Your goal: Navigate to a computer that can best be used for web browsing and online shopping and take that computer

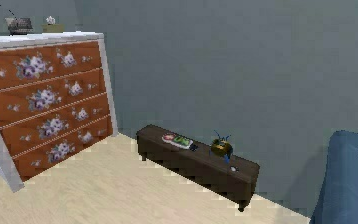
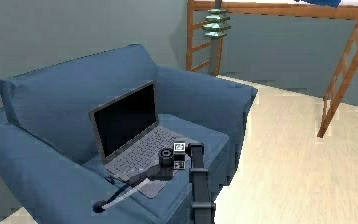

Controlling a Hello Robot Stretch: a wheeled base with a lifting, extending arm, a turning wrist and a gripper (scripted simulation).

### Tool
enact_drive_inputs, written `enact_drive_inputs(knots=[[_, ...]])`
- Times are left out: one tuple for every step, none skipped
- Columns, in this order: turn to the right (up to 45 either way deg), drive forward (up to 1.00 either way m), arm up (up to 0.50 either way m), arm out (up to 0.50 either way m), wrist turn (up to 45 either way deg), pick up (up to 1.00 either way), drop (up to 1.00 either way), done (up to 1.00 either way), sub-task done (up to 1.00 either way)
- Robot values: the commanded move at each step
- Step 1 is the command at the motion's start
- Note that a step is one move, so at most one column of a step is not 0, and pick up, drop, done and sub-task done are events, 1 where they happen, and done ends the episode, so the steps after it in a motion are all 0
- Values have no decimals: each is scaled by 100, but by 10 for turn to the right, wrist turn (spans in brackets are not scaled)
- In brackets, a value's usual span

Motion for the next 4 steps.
enact_drive_inputs(knots=[[0, 0, 0, 0, 450, 0, 0, 0, 0], [0, 0, 0, 0, 150, 0, 0, 0, 0], [0, 0, -30, 0, 0, 0, 0, 0, 0], [0, 0, 0, 0, 0, 100, 0, 0, 0]])
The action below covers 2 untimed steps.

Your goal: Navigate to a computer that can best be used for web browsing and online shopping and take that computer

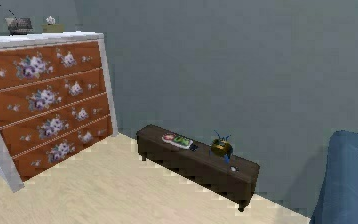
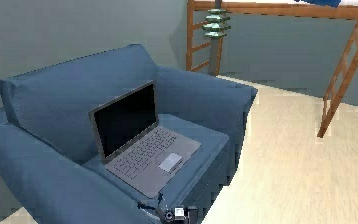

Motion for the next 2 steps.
enact_drive_inputs(knots=[[0, 0, 10, 0, 0, 0, 0, 0, 0], [0, 0, 0, 0, 0, 0, 0, 100, 0]])
